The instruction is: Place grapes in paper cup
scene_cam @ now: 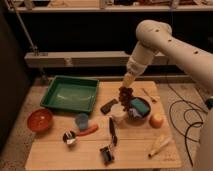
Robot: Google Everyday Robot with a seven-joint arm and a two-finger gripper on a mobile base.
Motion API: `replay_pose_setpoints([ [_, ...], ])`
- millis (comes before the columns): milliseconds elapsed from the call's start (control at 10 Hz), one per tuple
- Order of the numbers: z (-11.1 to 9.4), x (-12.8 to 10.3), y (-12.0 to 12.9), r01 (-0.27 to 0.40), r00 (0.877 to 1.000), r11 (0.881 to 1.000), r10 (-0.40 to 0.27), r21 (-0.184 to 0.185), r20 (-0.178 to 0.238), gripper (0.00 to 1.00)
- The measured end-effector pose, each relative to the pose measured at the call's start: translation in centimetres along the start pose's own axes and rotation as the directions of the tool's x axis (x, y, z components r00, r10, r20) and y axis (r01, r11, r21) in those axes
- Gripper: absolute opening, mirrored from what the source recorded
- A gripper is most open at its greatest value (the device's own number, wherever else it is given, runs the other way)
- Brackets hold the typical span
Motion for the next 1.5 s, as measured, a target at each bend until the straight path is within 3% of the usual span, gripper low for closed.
replay_pose_setpoints([
  [1000, 1.3, -0.1, 0.3, -0.015, 1.000, 1.000, 0.015, 0.011, 0.004, 0.00],
  [1500, 1.8, 0.3, 0.3, -0.015, 1.000, 0.999, 0.016, 0.036, -0.012, 0.00],
])
